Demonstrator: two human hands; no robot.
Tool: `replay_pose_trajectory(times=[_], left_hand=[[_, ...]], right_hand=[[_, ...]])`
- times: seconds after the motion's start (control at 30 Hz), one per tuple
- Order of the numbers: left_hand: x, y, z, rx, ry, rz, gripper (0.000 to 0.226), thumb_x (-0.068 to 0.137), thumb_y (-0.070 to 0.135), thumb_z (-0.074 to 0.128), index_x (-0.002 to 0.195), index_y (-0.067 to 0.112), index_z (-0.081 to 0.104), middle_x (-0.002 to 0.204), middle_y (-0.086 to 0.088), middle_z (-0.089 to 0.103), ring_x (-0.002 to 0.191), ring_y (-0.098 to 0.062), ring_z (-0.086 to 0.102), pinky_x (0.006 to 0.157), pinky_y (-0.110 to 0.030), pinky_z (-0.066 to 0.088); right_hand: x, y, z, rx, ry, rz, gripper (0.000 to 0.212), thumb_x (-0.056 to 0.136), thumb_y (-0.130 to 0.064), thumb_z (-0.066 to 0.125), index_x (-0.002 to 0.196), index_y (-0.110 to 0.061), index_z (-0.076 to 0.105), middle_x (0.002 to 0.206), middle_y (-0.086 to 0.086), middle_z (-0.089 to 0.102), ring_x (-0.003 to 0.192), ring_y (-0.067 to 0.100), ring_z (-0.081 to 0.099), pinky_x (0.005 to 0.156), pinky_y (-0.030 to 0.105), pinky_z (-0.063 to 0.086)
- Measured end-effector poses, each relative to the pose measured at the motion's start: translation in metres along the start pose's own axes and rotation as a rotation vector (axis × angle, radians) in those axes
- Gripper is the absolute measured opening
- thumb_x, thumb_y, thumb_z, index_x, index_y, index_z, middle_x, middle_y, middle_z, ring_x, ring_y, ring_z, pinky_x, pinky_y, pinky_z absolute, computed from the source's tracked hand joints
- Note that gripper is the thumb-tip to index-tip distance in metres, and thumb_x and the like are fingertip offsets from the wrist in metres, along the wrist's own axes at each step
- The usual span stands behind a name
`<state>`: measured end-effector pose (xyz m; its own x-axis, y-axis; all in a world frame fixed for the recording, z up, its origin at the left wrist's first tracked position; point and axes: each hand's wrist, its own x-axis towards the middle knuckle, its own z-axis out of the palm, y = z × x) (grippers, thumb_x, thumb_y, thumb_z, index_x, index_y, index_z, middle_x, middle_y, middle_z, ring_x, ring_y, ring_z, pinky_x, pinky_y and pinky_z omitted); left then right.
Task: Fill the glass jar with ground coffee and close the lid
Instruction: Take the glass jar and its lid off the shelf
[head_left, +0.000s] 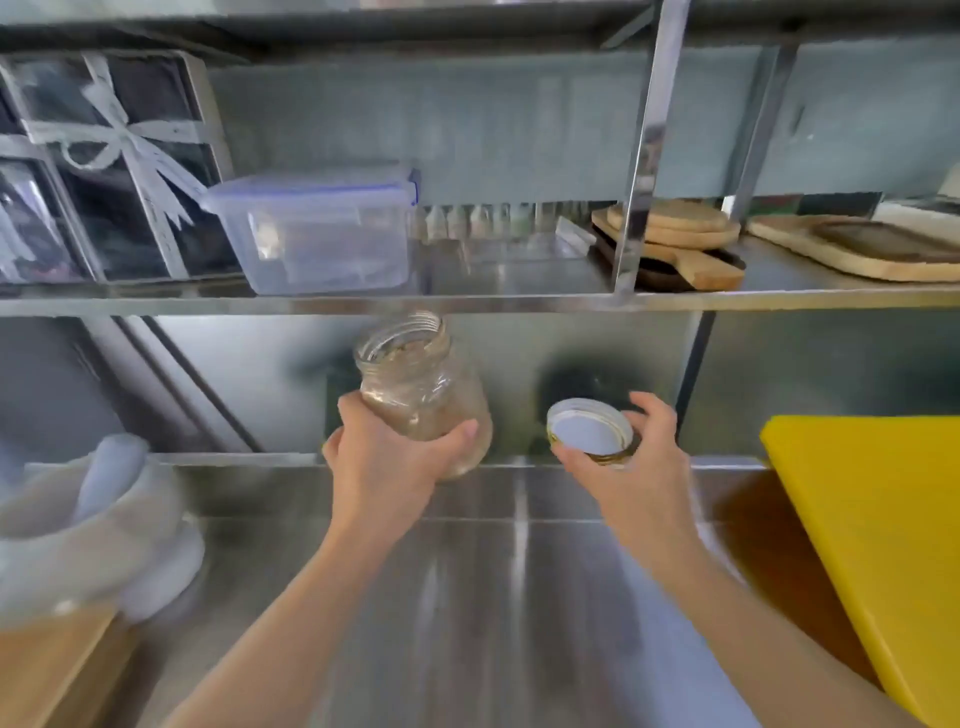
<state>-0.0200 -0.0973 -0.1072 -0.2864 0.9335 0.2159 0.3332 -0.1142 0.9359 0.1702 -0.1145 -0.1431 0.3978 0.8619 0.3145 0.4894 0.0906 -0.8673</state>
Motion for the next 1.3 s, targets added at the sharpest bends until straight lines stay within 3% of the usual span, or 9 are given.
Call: replay_pose_trajectory(times=[0.13, 0.27, 0.43, 0.57, 0.77, 0.9, 1.13, 1.23, 1.3], left_hand=[[-0.082, -0.031, -0.016, 0.051, -0.060, -0.121, 0.061, 0.055, 0.034, 0.087, 0.089, 0.025, 0.037, 0.090, 0.016, 0.041, 0.121, -0.023, 0.039, 0.077, -0.027, 0.040], [-0.156, -0.053, -0.032, 0.080, -0.147, -0.207, 0.068, 0.058, 0.033, 0.085, 0.105, 0.022, 0.037, 0.101, 0.015, 0.044, 0.125, -0.015, 0.027, 0.084, -0.025, 0.033], [-0.227, -0.072, -0.050, 0.110, -0.162, -0.313, 0.068, 0.059, 0.036, 0.083, 0.105, 0.023, 0.035, 0.098, 0.021, 0.041, 0.125, -0.011, 0.025, 0.083, -0.024, 0.031], [-0.268, -0.085, -0.059, 0.151, -0.158, -0.338, 0.071, 0.059, 0.037, 0.084, 0.109, 0.019, 0.037, 0.100, 0.016, 0.041, 0.128, -0.013, 0.025, 0.087, -0.025, 0.033], [-0.302, -0.103, -0.065, 0.185, -0.160, -0.313, 0.084, 0.056, 0.040, 0.084, 0.121, 0.017, 0.036, 0.113, 0.013, 0.043, 0.132, -0.015, 0.021, 0.095, -0.026, 0.034], [-0.315, -0.111, -0.071, 0.179, -0.177, -0.326, 0.082, 0.056, 0.038, 0.086, 0.119, 0.020, 0.037, 0.111, 0.015, 0.040, 0.135, -0.015, 0.022, 0.102, -0.030, 0.036], [-0.315, -0.113, -0.079, 0.186, -0.280, -0.253, 0.087, 0.053, 0.029, 0.088, 0.122, 0.017, 0.037, 0.116, 0.005, 0.030, 0.117, -0.020, 0.044, 0.102, -0.031, 0.037], [-0.320, -0.114, -0.080, 0.269, -0.231, -0.215, 0.101, 0.048, 0.039, 0.088, 0.128, 0.013, 0.033, 0.117, 0.005, 0.030, 0.128, -0.021, 0.033, 0.117, -0.045, 0.019], [-0.325, -0.112, -0.080, 0.334, -0.189, -0.226, 0.106, 0.049, 0.044, 0.087, 0.133, 0.011, 0.030, 0.127, 0.001, 0.033, 0.133, -0.016, 0.025, 0.119, -0.043, 0.002]], right_hand=[[-0.094, 0.021, -0.019, -0.046, -0.066, 0.078, 0.085, 0.061, -0.037, 0.086, 0.129, -0.022, 0.037, 0.109, -0.009, 0.047, 0.110, 0.018, 0.044, 0.099, 0.040, 0.039], [-0.172, 0.032, -0.038, -0.087, -0.117, 0.156, 0.087, 0.063, -0.032, 0.086, 0.133, -0.015, 0.038, 0.112, -0.012, 0.044, 0.114, 0.019, 0.041, 0.101, 0.038, 0.035], [-0.245, 0.043, -0.063, -0.127, -0.154, 0.220, 0.079, 0.065, -0.031, 0.085, 0.129, -0.015, 0.041, 0.109, -0.011, 0.043, 0.102, 0.009, 0.035, 0.097, 0.035, 0.035], [-0.285, 0.050, -0.077, -0.163, -0.152, 0.231, 0.062, 0.064, -0.028, 0.086, 0.105, -0.027, 0.038, 0.093, -0.018, 0.042, 0.092, 0.011, 0.038, 0.092, 0.035, 0.038], [-0.316, 0.061, -0.085, -0.223, -0.191, 0.248, 0.061, 0.066, -0.029, 0.085, 0.107, -0.023, 0.041, 0.090, -0.022, 0.041, 0.083, -0.001, 0.030, 0.098, 0.034, 0.029], [-0.330, 0.076, -0.083, -0.286, -0.259, 0.268, 0.068, 0.068, -0.036, 0.082, 0.119, -0.016, 0.041, 0.104, -0.008, 0.052, 0.103, 0.017, 0.047, 0.094, 0.027, 0.024], [-0.337, 0.085, -0.079, -0.395, -0.282, 0.252, 0.075, 0.072, -0.041, 0.077, 0.130, -0.016, 0.037, 0.121, 0.000, 0.057, 0.114, 0.018, 0.050, 0.097, 0.031, 0.023], [-0.338, 0.081, -0.079, -0.440, -0.298, 0.275, 0.086, 0.071, -0.045, 0.076, 0.138, -0.017, 0.030, 0.137, 0.000, 0.047, 0.128, 0.019, 0.039, 0.103, 0.033, 0.021], [-0.341, 0.078, -0.080, -0.469, -0.294, 0.258, 0.091, 0.070, -0.046, 0.078, 0.141, -0.017, 0.028, 0.143, -0.001, 0.039, 0.133, 0.019, 0.031, 0.105, 0.035, 0.019]])
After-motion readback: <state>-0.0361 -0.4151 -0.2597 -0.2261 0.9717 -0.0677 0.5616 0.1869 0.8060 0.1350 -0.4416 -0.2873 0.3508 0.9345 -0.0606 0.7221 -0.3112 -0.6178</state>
